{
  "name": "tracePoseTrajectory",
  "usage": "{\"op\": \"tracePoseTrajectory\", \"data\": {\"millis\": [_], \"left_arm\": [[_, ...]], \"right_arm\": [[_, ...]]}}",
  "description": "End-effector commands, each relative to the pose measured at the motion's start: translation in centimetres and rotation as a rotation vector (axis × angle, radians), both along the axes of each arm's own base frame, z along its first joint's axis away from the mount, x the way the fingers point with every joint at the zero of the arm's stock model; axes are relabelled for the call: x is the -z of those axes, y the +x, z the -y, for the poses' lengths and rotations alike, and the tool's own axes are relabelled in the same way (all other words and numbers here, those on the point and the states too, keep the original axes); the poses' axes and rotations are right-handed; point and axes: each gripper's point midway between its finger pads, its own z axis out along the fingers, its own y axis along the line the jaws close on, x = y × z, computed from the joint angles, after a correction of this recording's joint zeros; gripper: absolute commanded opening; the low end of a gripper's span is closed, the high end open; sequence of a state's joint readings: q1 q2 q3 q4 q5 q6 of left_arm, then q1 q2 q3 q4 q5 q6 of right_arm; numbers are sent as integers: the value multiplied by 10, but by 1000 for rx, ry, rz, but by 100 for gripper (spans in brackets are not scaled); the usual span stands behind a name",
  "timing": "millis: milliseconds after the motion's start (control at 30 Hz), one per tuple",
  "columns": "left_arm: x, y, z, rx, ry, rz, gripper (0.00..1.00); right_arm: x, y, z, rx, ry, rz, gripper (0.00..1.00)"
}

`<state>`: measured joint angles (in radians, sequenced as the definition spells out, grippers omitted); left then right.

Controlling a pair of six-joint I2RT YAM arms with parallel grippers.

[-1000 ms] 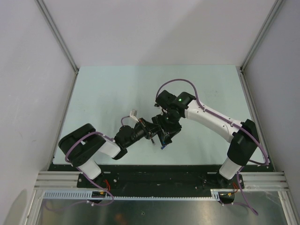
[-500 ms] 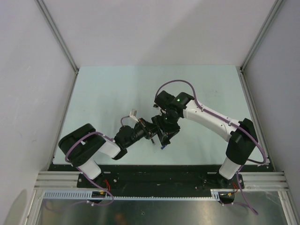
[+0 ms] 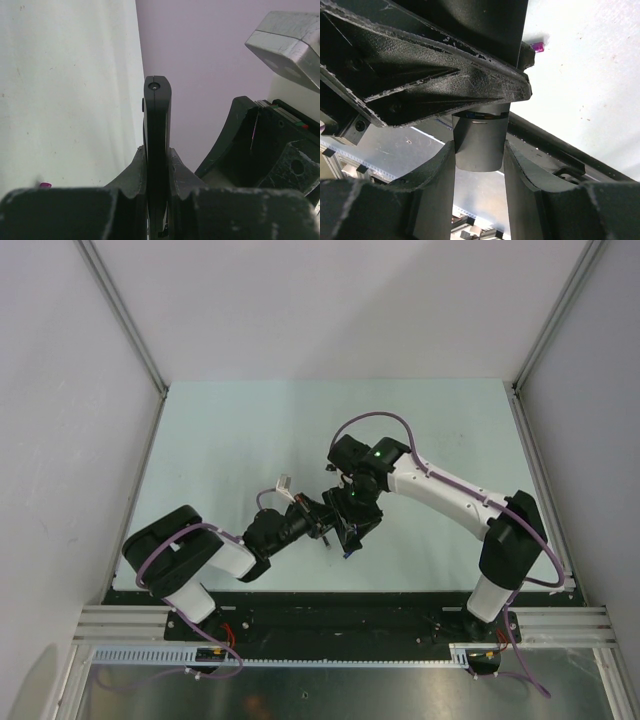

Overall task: Load the batteries into the remote control
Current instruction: Load the battery cover into the remote control.

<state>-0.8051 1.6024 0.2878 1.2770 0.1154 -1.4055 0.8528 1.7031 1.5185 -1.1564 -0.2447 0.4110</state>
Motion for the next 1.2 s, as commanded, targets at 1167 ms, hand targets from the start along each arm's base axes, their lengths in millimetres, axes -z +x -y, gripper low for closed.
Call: {"op": "tracePoseTrajectory", "data": {"millis": [1167], "left_arm": [[-136, -31, -4, 109, -419, 268, 0]], "right_arm": [[7, 12, 5, -6, -38, 24, 6]]}}
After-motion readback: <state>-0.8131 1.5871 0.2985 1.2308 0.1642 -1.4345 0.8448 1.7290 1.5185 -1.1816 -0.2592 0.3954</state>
